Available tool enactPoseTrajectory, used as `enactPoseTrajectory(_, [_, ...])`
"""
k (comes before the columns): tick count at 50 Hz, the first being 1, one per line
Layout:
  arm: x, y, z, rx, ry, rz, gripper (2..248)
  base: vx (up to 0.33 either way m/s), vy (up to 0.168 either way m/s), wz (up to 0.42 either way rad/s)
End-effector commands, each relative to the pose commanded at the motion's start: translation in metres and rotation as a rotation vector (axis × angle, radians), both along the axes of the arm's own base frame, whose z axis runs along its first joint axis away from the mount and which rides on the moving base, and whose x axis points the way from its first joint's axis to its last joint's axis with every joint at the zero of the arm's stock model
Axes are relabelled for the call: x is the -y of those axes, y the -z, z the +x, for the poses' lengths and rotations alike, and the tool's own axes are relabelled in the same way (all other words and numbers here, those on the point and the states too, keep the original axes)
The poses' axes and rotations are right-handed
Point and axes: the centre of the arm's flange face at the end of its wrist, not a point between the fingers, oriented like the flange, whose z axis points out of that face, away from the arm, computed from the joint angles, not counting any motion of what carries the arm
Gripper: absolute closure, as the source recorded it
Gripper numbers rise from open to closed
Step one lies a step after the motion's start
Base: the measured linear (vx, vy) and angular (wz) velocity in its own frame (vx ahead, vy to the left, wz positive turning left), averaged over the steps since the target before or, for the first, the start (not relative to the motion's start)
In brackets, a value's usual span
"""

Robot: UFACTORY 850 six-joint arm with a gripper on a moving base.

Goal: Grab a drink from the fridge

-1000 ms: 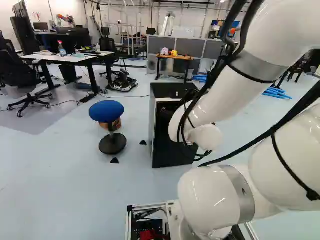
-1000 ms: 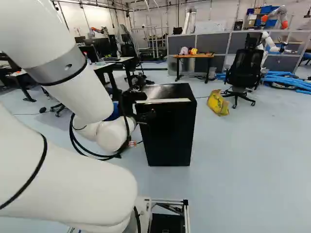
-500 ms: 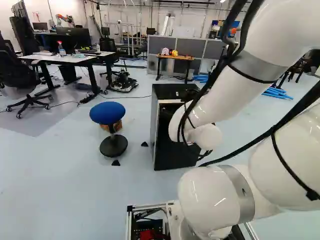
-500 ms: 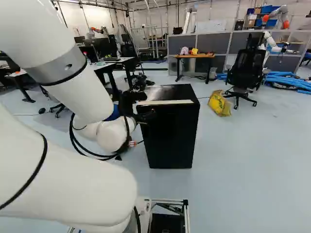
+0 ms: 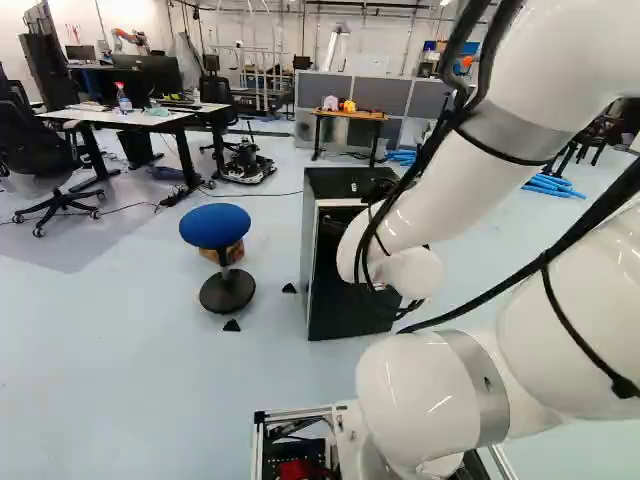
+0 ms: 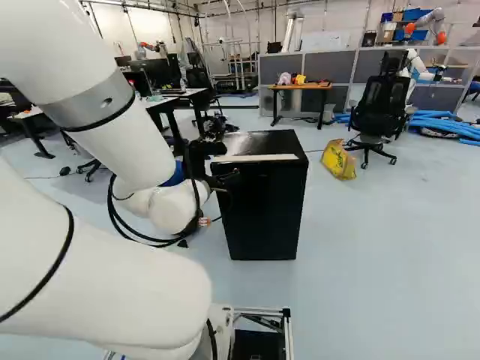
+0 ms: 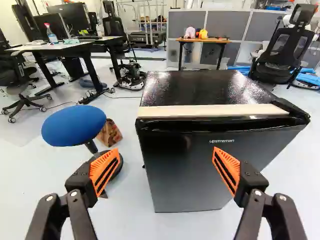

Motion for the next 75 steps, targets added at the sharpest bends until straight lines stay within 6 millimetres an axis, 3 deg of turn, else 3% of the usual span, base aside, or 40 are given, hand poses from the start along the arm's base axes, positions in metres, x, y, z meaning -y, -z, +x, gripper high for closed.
enactPoseTrajectory(22, [-0.004,-0.001,0.005,-0.004,0.083,0.051,3,0.0,0.0,0.0])
enactPoseTrajectory(44, [-0.025,-0.001,0.009,0.005,0.065,0.075,3,0.0,0.0,0.0])
enactPoseTrajectory(75, [-0.054,0.016,0.029,-0.004,0.076,0.087,3,0.0,0.0,0.0])
